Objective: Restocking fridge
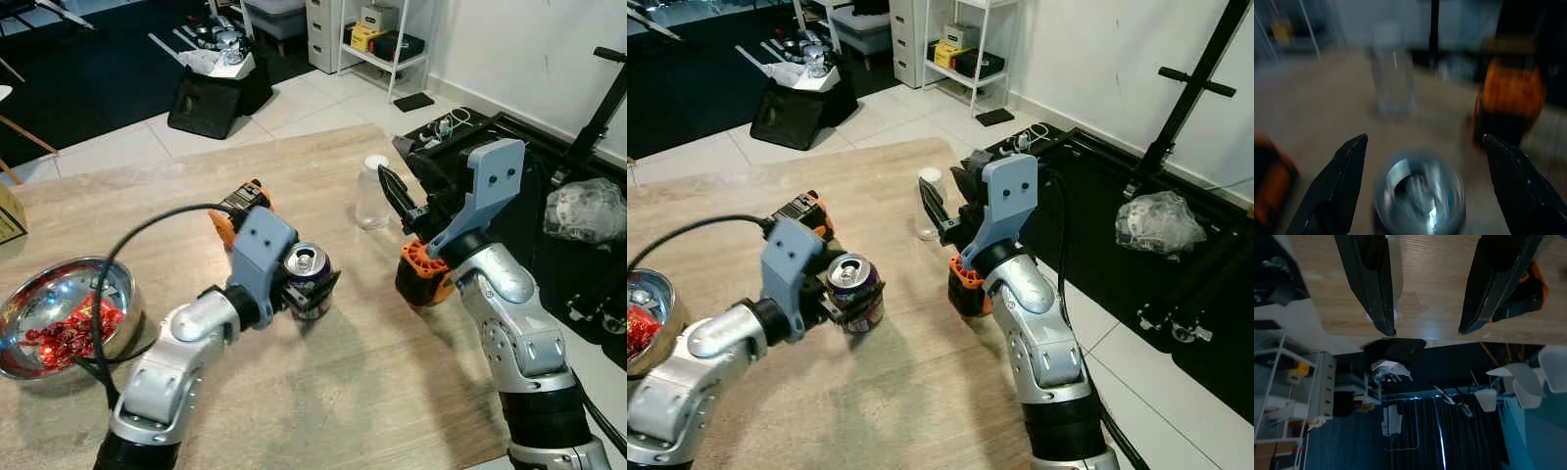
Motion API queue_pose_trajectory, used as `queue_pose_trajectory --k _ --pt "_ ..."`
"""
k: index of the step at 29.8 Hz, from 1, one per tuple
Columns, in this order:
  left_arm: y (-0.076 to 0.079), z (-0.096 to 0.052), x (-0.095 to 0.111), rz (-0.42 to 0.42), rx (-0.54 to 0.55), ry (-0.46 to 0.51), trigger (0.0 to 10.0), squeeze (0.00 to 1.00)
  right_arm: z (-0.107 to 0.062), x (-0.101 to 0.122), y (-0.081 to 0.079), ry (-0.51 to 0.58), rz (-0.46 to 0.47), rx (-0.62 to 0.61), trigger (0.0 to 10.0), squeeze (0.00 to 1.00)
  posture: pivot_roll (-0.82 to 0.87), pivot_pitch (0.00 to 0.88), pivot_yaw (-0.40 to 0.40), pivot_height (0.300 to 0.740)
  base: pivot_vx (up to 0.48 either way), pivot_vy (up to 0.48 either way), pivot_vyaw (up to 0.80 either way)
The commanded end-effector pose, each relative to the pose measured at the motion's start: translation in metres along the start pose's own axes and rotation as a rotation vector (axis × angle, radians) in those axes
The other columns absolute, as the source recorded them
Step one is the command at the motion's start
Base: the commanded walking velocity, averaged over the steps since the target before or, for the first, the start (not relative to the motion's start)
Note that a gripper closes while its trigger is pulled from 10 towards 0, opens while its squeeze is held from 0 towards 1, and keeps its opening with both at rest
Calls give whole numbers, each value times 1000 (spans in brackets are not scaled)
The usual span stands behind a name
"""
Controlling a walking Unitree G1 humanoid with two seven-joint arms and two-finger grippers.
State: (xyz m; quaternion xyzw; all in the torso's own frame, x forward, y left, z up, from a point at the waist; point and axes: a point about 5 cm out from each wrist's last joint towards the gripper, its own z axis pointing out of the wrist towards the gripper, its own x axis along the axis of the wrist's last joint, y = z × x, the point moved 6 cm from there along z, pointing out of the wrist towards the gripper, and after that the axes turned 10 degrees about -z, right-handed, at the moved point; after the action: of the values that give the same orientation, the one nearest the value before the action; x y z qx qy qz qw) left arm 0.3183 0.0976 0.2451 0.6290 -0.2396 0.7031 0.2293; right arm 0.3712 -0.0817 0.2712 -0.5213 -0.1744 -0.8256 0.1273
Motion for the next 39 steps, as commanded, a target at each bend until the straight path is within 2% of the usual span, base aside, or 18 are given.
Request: queue_pose_trajectory --k 1,7,9,11,12,13,15,16,17,18,20,21,23,26,29,33,34,39 --pt "5 -5 18 66 -7 54 10000 0 -3 -8 2 -25 44 -5 10000 0 -5 151 12 740 0 0 0" --pt "15 -11 40 95 -24 112 10000 0 -2 -10 1 -23 71 4 10000 0 3 150 11 740 0 0 0" --pt "8 -12 53 108 8 146 10000 0 -1 -9 1 -18 84 9 10000 0 8 148 10 740 0 0 0" --pt "-41 -14 75 118 238 224 10000 0 1 -7 -15 -6 87 81 10000 0 13 144 5 740 0 0 0" --pt "-41 -14 75 118 238 224 10000 0 1 -7 -15 -6 87 81 10000 0 13 144 5 740 0 0 0" --pt "-79 -20 88 121 422 274 10000 0 2 -7 -31 -3 75 145 10000 0 13 143 5 740 0 0 0" --pt "-89 -23 91 122 472 285 10000 0 2 -7 -35 -3 70 164 10000 0 13 143 5 740 0 0 0" --pt "-105 -28 95 131 556 304 10000 0 2 -8 -41 -2 64 182 10000 400 10 139 6 740 0 0 0" --pt "-105 -28 95 131 556 304 10000 0 2 -8 -41 -2 64 182 10000 400 10 139 6 740 0 0 0" --pt "-123 -38 99 151 669 321 10000 0 4 -7 -46 1 63 202 10000 1000 6 136 5 740 0 0 0" --pt "-150 -56 103 157 844 338 10000 0 6 -6 -55 9 65 234 10000 1000 5 133 4 740 0 0 0" --pt "-150 -56 103 157 844 338 10000 0 6 -6 -55 9 65 234 10000 1000 5 133 4 740 0 0 0" --pt "-179 -78 96 113 1021 321 10000 0 8 -3 -63 21 78 274 10000 1000 1 129 -2 740 0 0 0" --pt "-189 -89 91 93 1098 307 10000 0 9 -2 -69 22 89 303 10000 1000 0 127 -7 740 0 0 0" --pt "-191 -89 91 88 1106 315 10000 0 9 -3 -70 20 93 312 10000 1000 0 127 -7 740 0 0 0" --pt "-182 -77 91 136 1068 324 10000 0 14 -15 -78 -27 90 324 10000 1000 11 125 -18 740 0 0 0" --pt "-171 -61 96 199 1015 326 10000 0 22 -30 -89 -88 86 325 10000 1000 14 122 -17 740 0 0 0" --pt "-169 -55 99 238 1013 335 10000 0 24 -37 -105 -116 112 366 10000 1000 17 119 -16 740 0 0 0"
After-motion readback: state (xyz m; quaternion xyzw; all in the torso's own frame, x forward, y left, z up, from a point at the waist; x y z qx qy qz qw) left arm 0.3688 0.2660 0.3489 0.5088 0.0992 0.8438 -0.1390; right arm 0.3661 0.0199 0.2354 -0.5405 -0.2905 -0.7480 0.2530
